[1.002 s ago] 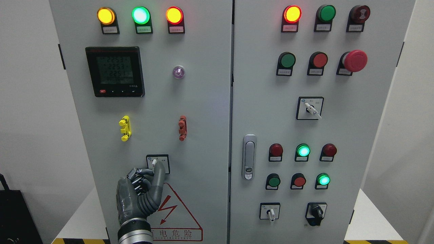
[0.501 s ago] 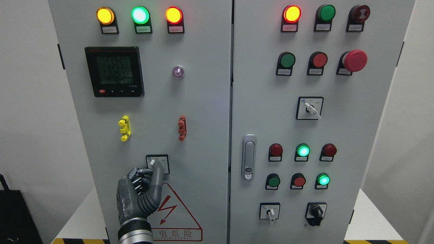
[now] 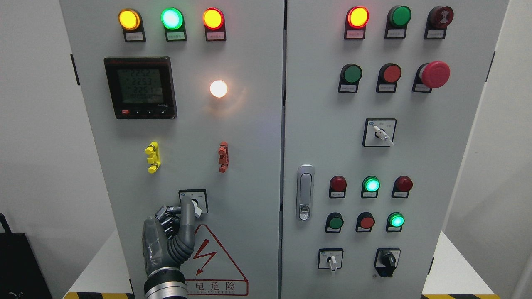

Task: Turn on light switch 1

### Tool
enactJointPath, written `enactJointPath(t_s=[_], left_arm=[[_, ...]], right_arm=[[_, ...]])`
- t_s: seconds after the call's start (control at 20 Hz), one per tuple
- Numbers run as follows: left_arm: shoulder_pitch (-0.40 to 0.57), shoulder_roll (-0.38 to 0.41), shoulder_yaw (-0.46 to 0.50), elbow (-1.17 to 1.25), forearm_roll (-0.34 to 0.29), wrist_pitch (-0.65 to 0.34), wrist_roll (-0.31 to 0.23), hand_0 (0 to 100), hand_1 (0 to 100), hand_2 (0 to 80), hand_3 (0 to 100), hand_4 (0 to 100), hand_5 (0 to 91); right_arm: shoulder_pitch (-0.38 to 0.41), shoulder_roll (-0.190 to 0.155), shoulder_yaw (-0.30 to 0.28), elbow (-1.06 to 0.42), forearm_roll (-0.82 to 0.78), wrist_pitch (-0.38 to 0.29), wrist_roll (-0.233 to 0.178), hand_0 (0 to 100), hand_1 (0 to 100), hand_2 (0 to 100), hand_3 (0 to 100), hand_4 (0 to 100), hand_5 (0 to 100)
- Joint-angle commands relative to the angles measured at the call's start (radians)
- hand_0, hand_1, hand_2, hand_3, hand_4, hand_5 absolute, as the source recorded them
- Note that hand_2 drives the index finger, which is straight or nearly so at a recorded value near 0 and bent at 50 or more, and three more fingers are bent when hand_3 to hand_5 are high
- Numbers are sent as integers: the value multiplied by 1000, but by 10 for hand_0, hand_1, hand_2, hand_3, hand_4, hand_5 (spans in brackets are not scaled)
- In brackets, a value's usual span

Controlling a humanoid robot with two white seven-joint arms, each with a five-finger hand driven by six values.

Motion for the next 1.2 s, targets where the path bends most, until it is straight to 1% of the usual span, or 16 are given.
enactJointPath(t_s=[0.0, 0.15, 0.4, 0.55, 0.65, 0.7, 0.8, 1.15], left_arm=[[0, 0, -1, 2, 7, 1, -2, 533, 309, 623, 1000, 1000, 851], [0, 0, -1, 2, 7, 1, -2, 529, 315, 623, 1000, 1000, 851], [0, 0, -2, 2, 7, 1, -3, 477, 342, 626, 1000, 1000, 852], [0, 0, -4, 2, 7, 1, -3, 409, 354, 627, 1000, 1000, 853], [0, 0, -4, 4, 7, 1, -3, 343, 375, 628, 1000, 1000, 853], [0, 0, -4, 2, 7, 1, -3, 329, 374, 628, 1000, 1000, 853], [0, 0, -4, 2, 7, 1, -3, 281, 356, 628, 1000, 1000, 854], [0, 0, -4, 2, 8, 0, -3, 166, 308, 628, 1000, 1000, 855]], right_arm=[[0, 0, -1, 0, 0, 0, 1, 0, 0, 0, 0, 0, 0], [0, 0, 0, 0, 0, 0, 1, 0, 0, 0, 0, 0, 0], [0, 0, 0, 0, 0, 0, 1, 0, 0, 0, 0, 0, 0], [0, 0, 0, 0, 0, 0, 1, 0, 0, 0, 0, 0, 0], [0, 0, 0, 0, 0, 0, 1, 0, 0, 0, 0, 0, 0], [0, 0, 0, 0, 0, 0, 1, 0, 0, 0, 0, 0, 0], [0, 0, -1, 0, 0, 0, 1, 0, 0, 0, 0, 0, 0], [0, -1, 0, 0, 0, 0, 1, 0, 0, 0, 0, 0, 0]])
